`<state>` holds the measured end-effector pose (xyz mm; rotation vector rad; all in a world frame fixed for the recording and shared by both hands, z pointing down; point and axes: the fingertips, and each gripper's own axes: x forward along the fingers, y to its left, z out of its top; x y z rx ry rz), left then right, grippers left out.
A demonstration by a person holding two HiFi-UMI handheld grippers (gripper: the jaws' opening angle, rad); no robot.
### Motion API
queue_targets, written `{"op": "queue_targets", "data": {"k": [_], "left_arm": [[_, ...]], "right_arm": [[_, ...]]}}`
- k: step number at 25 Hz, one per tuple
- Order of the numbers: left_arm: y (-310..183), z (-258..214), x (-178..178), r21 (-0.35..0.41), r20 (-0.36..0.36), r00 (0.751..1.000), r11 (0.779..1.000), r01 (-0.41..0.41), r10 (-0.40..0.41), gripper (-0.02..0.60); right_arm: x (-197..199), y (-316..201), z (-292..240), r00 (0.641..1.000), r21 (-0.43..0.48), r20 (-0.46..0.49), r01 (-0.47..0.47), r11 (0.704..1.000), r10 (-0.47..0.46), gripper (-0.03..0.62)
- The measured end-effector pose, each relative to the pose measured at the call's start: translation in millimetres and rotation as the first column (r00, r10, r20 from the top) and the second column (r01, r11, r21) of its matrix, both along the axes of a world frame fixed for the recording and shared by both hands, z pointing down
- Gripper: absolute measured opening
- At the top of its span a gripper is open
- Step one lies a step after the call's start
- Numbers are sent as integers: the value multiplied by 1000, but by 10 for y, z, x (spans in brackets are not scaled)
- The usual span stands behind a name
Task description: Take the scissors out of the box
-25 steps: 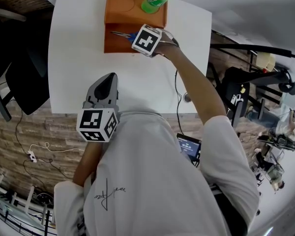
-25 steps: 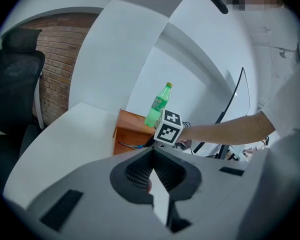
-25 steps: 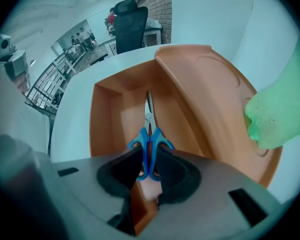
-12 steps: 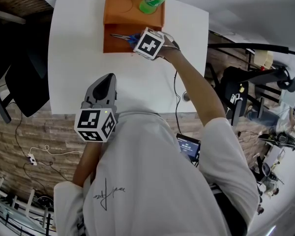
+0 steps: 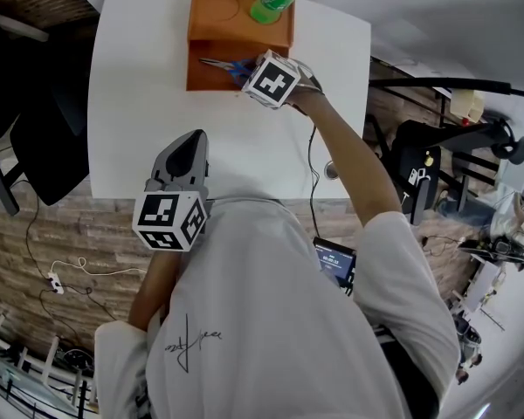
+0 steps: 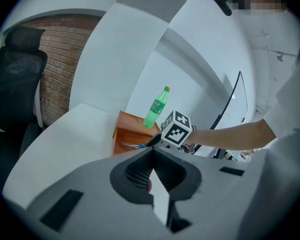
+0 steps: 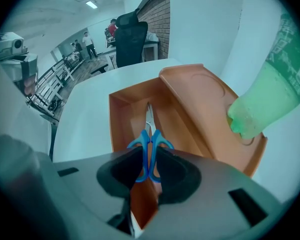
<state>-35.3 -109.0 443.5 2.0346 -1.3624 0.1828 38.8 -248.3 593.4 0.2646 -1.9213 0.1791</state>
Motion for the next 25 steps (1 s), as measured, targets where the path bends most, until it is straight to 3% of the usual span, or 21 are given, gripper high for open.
{"op": "queue_targets", "data": {"k": [7,25], "left_arm": [[41,28,6,-2,4,1000,1000,-2,2,8],[76,5,70,10,11,1000,1000,-21,21,8]], "right_arm": [[82,77,-4,999,-23,-5,-35,999,35,97],[136,117,-231,993,15,78,-85,996,84,97]]}}
